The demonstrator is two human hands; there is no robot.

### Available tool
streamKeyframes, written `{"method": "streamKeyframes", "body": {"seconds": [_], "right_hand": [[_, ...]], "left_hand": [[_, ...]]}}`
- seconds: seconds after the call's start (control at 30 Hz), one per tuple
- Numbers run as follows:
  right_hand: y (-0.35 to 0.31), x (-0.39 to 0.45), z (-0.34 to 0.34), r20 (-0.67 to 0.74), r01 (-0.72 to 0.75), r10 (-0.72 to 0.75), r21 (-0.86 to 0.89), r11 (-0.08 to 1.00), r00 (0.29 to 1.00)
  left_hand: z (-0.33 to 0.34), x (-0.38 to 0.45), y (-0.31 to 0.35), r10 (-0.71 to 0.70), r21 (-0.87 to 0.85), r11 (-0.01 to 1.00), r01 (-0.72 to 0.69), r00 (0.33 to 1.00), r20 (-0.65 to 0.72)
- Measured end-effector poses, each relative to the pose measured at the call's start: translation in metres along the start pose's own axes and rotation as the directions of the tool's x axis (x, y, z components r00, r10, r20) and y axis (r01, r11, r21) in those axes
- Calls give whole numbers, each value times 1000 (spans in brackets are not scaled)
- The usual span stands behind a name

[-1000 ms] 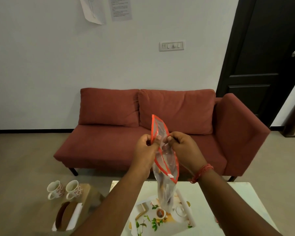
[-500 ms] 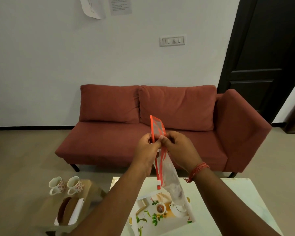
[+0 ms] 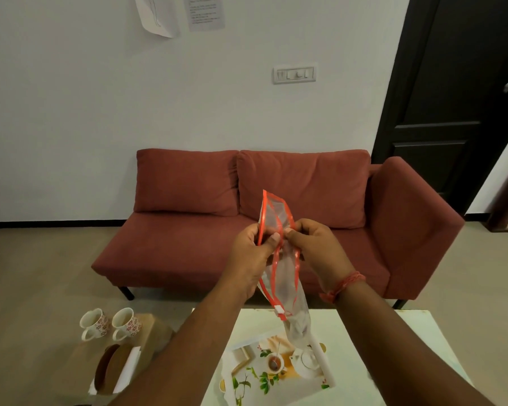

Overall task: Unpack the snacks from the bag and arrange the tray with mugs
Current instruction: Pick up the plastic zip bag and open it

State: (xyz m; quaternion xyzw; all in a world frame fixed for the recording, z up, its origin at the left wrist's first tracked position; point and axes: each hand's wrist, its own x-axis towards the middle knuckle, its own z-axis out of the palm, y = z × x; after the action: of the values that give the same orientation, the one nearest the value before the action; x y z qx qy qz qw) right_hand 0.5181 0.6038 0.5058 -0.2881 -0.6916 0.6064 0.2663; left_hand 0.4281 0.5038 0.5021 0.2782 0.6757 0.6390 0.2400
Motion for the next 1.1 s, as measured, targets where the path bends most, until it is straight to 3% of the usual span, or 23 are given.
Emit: {"method": "streamKeyframes", "body": {"seconds": [0.3,0.6,0.93,1.1], "right_hand": [[-2,-2,2,53,136,-128,-179,974,990],[-1,-6,4,-5,123,-127,-228,966,992],[-3,-10,10,92,162,-145,-225,961,985],[-3,-10,10,113,168,-147,-207,964,983]], "left_hand": [[-1,1,2,-10,-79,997,7,1000,-27],[-6,0,6,-43,-152,988,31,996,-78],[-6,-1,4,69,110,993,-52,986,-154],[-4,-2,3,69,74,995,-60,990,-126]]}}
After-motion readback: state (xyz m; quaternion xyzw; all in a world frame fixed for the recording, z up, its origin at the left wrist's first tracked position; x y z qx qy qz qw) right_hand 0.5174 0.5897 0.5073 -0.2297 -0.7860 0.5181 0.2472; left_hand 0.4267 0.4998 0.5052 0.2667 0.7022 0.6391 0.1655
